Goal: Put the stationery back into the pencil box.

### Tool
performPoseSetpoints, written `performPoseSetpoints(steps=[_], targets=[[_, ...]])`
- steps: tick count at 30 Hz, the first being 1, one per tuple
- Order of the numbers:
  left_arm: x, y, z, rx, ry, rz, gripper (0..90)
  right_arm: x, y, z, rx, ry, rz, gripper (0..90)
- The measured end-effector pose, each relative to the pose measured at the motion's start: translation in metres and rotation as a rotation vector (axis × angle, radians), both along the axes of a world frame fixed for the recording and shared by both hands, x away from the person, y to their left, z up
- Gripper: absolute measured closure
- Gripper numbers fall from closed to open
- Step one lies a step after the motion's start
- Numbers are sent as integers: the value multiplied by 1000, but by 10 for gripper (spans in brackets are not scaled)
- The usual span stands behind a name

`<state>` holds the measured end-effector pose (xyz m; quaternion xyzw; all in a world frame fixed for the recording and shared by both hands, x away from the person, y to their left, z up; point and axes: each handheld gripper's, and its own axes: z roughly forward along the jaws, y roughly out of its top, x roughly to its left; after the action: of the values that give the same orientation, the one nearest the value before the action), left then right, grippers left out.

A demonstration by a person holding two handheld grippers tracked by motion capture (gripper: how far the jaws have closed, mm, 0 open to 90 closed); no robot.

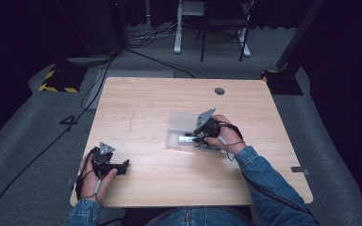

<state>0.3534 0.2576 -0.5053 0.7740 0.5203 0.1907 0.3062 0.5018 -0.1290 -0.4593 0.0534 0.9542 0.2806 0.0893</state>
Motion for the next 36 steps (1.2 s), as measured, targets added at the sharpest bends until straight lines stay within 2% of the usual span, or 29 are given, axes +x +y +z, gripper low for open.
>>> performPoseSetpoints(steps=[7,15,17,28,36], targets=[[0,0,0,0,1,0,42,0,-3,2,6,2,-7,632],[0,0,0,-1,1,-1,41,1,-10,9,23,-5,-32,767],[0,0,0,-1,1,-1,42,2,-11,7,5,-12,-44,792],[0,0,0,-1,1,-2,41,2,-11,4,-7,-24,-55,797],[0,0,0,-3,1,2,39,-1,-15,14,33,-38,-71,759]])
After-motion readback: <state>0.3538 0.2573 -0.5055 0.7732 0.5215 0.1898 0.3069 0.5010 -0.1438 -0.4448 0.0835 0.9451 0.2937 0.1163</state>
